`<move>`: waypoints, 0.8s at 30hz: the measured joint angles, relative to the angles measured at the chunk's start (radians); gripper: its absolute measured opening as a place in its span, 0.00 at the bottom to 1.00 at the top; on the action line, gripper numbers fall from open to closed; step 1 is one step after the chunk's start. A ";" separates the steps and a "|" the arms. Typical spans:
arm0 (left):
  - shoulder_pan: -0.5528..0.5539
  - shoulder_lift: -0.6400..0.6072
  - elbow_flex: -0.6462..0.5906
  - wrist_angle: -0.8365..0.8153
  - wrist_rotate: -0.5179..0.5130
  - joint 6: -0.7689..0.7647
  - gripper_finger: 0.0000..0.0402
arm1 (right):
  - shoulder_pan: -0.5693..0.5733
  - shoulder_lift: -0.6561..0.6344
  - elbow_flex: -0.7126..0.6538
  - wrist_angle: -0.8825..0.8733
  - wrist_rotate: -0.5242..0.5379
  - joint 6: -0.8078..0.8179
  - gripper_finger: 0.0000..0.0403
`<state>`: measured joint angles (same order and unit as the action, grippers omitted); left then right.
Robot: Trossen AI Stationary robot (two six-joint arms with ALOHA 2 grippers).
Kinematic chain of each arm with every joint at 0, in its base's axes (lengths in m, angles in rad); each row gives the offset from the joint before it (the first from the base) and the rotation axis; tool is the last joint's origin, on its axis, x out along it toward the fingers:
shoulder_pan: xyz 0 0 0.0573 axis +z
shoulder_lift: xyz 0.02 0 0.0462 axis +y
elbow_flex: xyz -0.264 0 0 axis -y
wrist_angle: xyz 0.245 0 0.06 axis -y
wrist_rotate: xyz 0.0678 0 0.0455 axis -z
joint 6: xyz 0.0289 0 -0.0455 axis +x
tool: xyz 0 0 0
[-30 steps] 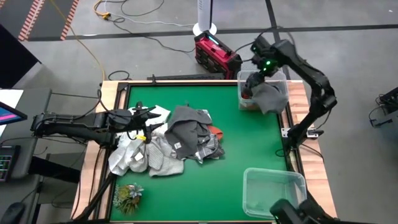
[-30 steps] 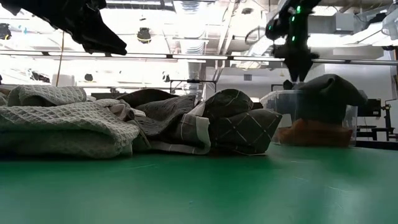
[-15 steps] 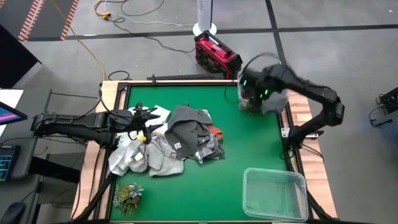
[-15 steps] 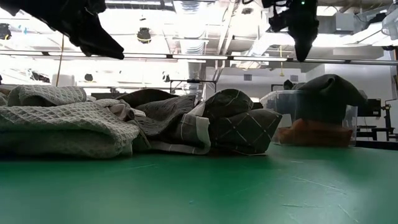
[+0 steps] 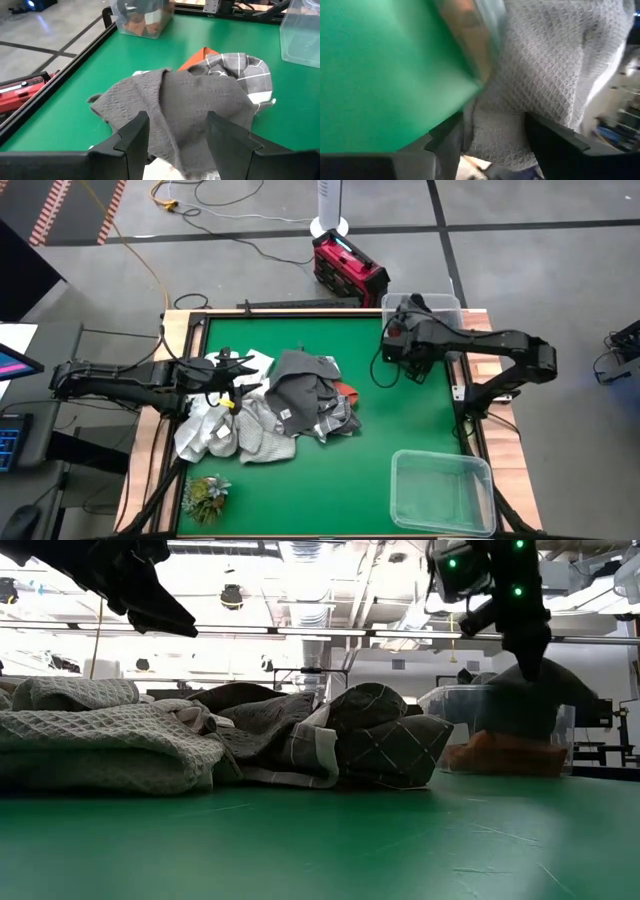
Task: Sort towels by color in basket
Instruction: Put the gray towel into the top transparent bin
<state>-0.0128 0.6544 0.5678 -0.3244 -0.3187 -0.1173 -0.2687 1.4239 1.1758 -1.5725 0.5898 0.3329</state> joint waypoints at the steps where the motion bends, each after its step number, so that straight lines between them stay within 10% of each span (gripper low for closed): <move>1: 0.000 0.000 0.000 0.000 0.000 0.000 0.45 | -0.001 0.000 -0.009 0.002 0.011 0.000 0.57; 11: 0.000 0.000 0.000 0.008 0.000 0.000 0.45 | 0.032 -0.021 0.000 0.002 -0.045 -0.001 0.05; 17: 0.000 0.000 0.000 0.044 -0.001 0.024 0.45 | 0.010 -0.082 0.076 0.002 -0.047 0.000 0.09; 24: 0.000 0.000 0.000 0.109 -0.001 0.084 0.45 | -0.067 -0.137 0.128 0.278 0.195 -0.141 0.04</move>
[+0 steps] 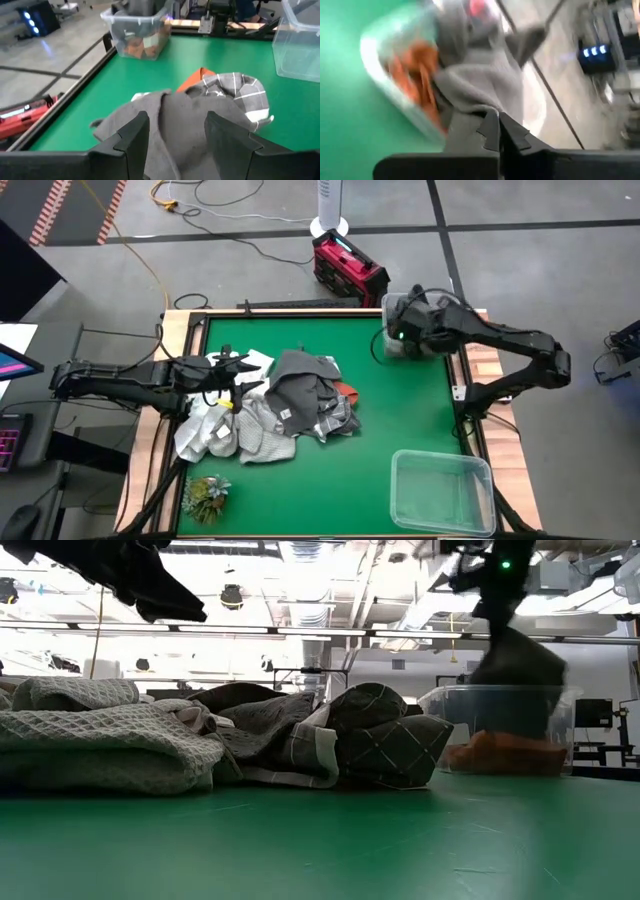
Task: Sort towels by color in basket
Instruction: Put the gray towel into the top transparent bin
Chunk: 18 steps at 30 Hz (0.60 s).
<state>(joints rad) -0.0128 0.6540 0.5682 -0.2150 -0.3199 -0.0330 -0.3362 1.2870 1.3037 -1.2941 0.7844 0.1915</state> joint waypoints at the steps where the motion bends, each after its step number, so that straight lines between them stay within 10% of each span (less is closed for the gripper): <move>1: 0.000 0.000 0.000 0.004 0.000 0.007 0.45 | -0.020 -0.010 0.000 0.083 -0.013 -0.051 0.04; 7: 0.000 0.000 0.000 0.005 -0.006 0.033 0.45 | -0.217 -0.015 0.001 0.370 -0.182 -0.223 0.06; 18: 0.000 0.000 0.000 -0.002 -0.007 0.033 0.45 | -0.426 0.247 0.000 0.282 -0.373 -0.112 0.06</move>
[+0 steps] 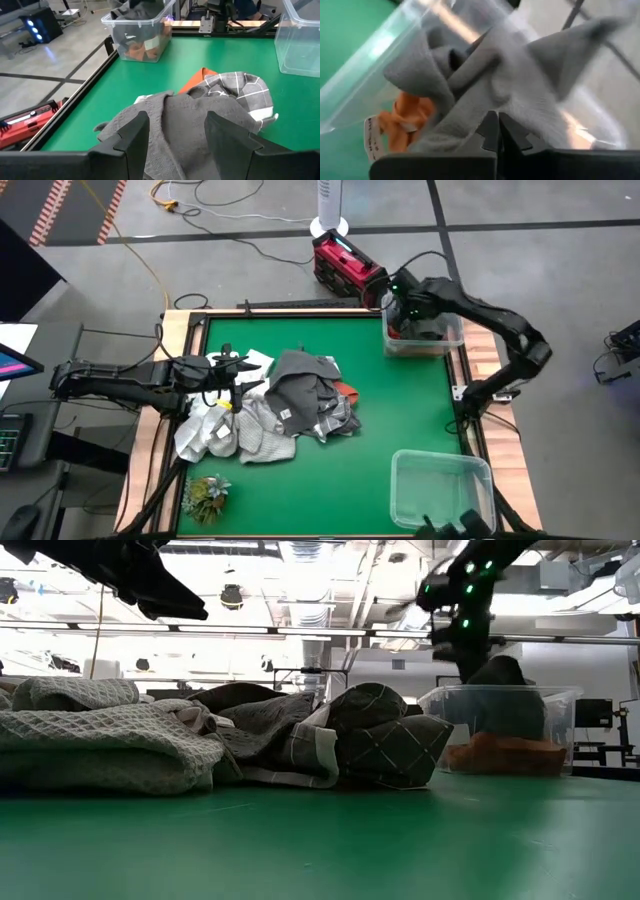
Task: Sort towels by color in basket
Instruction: Put the gray towel into the top transparent bin
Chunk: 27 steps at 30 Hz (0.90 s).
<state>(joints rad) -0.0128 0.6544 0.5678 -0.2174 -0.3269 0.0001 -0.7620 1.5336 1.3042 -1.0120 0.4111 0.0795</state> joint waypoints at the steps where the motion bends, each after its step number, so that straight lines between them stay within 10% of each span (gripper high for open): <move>1: 0.000 0.000 0.000 -0.004 -0.001 -0.001 0.45 | -0.013 0.025 0.000 -0.001 -0.036 0.004 0.06; 6: 0.000 0.000 0.000 -0.035 -0.001 0.018 0.45 | -0.059 0.131 0.000 -0.034 -0.233 0.010 0.06; 27: 0.000 0.000 0.000 -0.174 -0.001 -0.001 0.45 | -0.066 -0.209 0.070 -0.078 -0.230 -0.025 0.43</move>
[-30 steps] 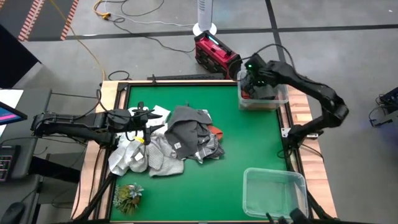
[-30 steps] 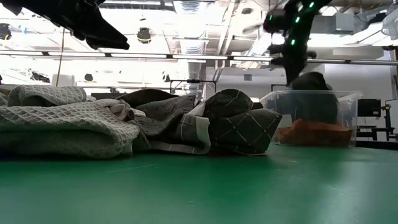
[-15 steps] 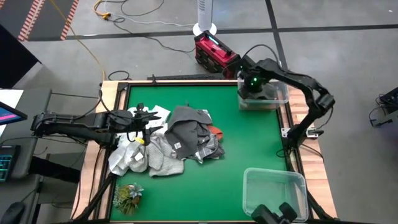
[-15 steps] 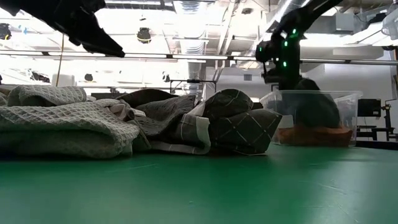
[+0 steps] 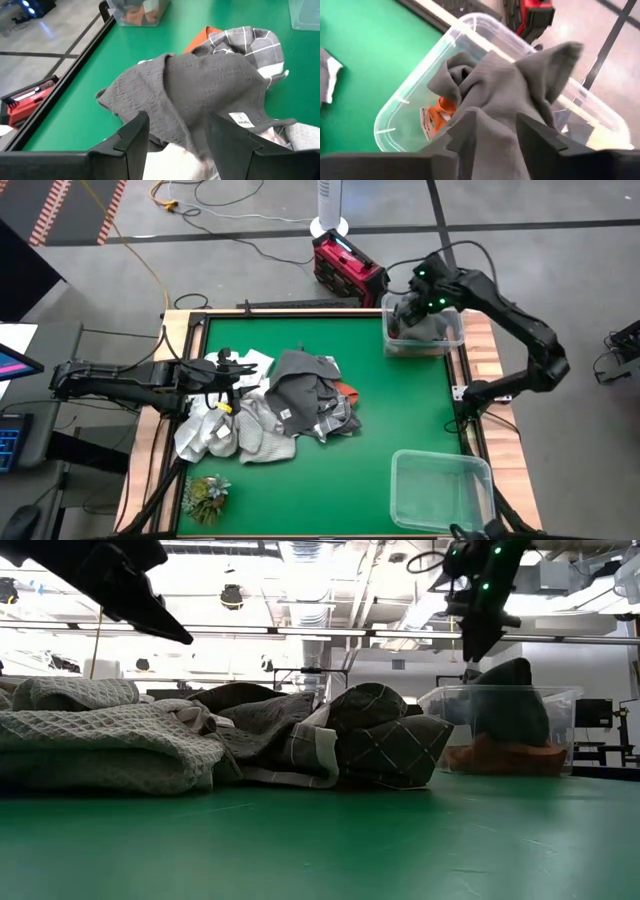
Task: Sort towels by color in basket
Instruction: Put the gray towel into the top transparent bin
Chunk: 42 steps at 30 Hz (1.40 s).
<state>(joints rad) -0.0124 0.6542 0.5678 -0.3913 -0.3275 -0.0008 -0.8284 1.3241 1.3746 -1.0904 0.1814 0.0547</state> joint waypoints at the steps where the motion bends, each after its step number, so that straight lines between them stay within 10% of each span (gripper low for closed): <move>1: 0.000 0.000 0.000 -0.003 0.000 0.003 0.45 | 0.001 -0.011 0.000 0.000 0.000 0.000 0.44; 29: 0.000 0.000 0.000 -0.018 0.000 0.003 0.45 | 0.015 0.287 -0.138 -0.003 -0.040 0.126 0.50; 42: 0.000 0.000 0.000 -0.018 0.000 -0.017 0.45 | -0.060 0.099 -0.006 -0.117 -0.056 0.187 0.50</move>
<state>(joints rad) -0.0124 0.6544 0.5678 -0.4091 -0.3271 -0.0174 -0.8884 1.4231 1.3689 -1.2071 0.1257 0.2421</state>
